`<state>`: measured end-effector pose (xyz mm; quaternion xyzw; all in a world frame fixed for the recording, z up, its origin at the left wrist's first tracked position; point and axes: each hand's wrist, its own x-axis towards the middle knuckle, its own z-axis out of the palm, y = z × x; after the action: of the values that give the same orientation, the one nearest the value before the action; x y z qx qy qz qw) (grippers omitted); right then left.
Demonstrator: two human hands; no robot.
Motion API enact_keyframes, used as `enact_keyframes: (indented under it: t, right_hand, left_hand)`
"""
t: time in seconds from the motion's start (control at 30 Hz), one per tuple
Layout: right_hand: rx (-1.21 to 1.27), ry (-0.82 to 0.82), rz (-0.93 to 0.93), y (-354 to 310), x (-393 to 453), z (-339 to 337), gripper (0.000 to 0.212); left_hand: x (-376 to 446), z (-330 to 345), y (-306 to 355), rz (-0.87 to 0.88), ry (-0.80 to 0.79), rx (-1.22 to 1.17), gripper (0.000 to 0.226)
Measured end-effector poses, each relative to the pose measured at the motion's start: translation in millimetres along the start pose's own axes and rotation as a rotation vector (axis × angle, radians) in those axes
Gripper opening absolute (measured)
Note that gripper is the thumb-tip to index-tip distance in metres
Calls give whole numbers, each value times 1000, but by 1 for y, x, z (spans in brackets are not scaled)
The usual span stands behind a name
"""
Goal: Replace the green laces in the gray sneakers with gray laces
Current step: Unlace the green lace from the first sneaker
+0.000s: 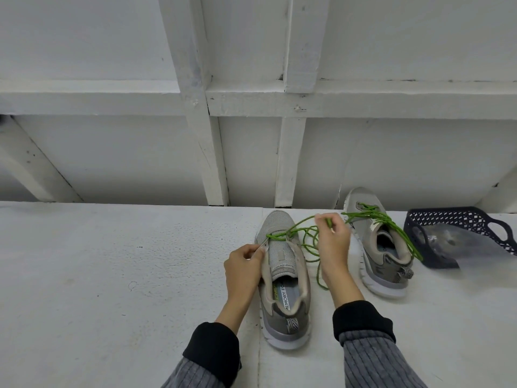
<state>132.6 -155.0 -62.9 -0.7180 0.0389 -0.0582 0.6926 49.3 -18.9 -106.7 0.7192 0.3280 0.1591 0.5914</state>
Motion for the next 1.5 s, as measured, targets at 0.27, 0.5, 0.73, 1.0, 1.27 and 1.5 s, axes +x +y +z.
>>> enact_keyframes:
  t: [0.27,0.5,0.73,1.0,1.27,1.5]
  right_hand:
    - [-353,1,0,24,19,-25,11]
    - [-609,-45,-133,15,-12,-9,30]
    - [-494,-246,-123,15,-39,7,12]
    - [-236,25,90,18,-42,4,14]
    - [-181,94,141,21,-43,5,17]
    - [-147,91,136,21,-44,8,15]
  left_hand:
    - [1,0,0,1,-2,17,12]
    - [-1,-3,3,27,-24,23,12]
    - [8,-6,20,24,-129,143,13]
    - [26,12,52,344,-394,598,31]
    - [31,5,47,172,-306,142,17]
    - [33,-14,30,51,-24,-32,11]
